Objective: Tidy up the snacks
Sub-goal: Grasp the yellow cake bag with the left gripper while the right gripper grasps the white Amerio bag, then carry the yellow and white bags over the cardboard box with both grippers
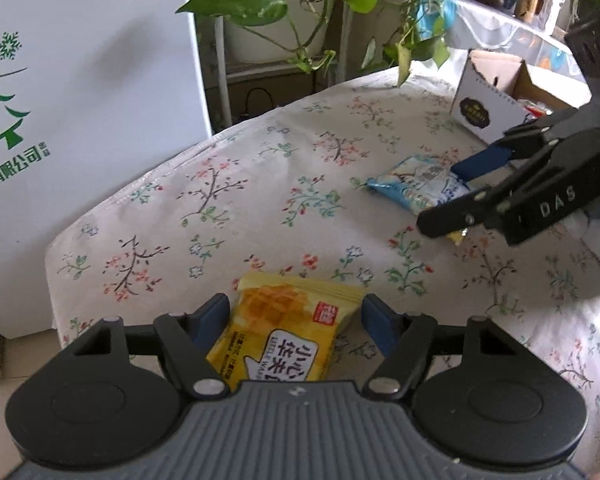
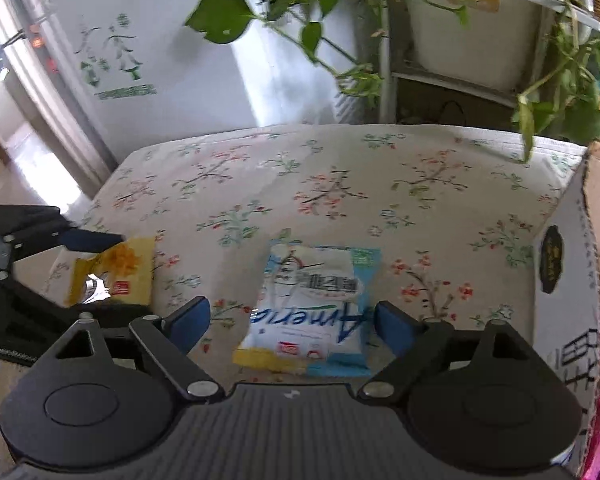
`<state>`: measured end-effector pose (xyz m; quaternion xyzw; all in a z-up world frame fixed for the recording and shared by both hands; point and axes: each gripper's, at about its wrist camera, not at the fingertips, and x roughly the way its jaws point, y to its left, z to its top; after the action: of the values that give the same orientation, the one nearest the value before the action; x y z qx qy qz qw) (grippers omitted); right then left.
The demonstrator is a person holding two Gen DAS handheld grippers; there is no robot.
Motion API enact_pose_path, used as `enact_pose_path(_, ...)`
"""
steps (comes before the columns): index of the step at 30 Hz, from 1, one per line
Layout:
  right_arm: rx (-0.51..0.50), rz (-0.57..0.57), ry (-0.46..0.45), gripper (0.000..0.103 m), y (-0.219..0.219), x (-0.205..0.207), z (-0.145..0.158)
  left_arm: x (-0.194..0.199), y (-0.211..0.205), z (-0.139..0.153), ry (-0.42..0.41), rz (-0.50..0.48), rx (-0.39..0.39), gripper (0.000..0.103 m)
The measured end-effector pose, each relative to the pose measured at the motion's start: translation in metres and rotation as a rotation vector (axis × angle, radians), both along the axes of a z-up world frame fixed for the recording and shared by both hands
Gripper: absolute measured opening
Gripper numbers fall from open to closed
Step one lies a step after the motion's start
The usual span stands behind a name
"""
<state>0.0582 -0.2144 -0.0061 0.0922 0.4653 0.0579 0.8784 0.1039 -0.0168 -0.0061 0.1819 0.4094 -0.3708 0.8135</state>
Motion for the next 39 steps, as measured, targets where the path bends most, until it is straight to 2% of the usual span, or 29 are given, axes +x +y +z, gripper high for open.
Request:
enact_pose_path(6, -0.005, -0.054, -0.009, 0.094, 0.002, 0.003, -0.001, 0.004, 0.007, 0.0, 0.02, 0.011, 0.006, 0.083)
enact_pose_path(11, -0.05, -0.09, -0.013, 0.094, 0.012, 0.005, -0.002, 0.002, 0.008, -0.002, 0.017, 0.022, 0.005, 0.084)
enact_pose_path(12, -0.06, -0.09, -0.014, 0.092, 0.014, 0.005, -0.003, 0.002, 0.007, -0.002, 0.022, 0.024, -0.003, 0.08)
enact_pose_path(13, -0.087, -0.089, -0.016, 0.084, 0.017, 0.005, -0.003, 0.002, 0.007, -0.002, 0.021, 0.025, -0.009, 0.075)
enact_pose_path(14, -0.115, -0.08, -0.017, 0.08, 0.02, 0.006, -0.003, 0.001, 0.006, -0.001, 0.019, 0.02, -0.008, 0.072)
enact_pose_path(16, -0.14, -0.071, -0.021, 0.065, 0.022, 0.005, -0.003, 0.0, 0.005, 0.002, 0.025, 0.017, -0.014, 0.056)
enact_pose_path(19, -0.12, -0.079, -0.02, 0.057, 0.019, 0.001, -0.001, -0.003, 0.004, 0.004, 0.037, 0.036, -0.022, 0.05)
enact_pose_path(23, -0.101, -0.071, -0.016, 0.057, 0.022, -0.009, 0.005, -0.007, 0.005, 0.006, 0.042, 0.091, -0.002, 0.048)
enact_pose_path(26, -0.128, -0.041, -0.024, 0.057, 0.031, -0.02, 0.013, -0.012, 0.01, 0.009, 0.035, 0.132, 0.006, 0.048)
enact_pose_path(34, -0.156, 0.009, -0.056, 0.057, 0.042, -0.058, 0.038, -0.035, 0.022, 0.032, 0.039, 0.215, -0.067, 0.048)
enact_pose_path(39, -0.149, 0.01, -0.079, 0.057, 0.042, -0.079, 0.05, -0.055, 0.019, 0.044, 0.009, 0.242, -0.052, 0.048)
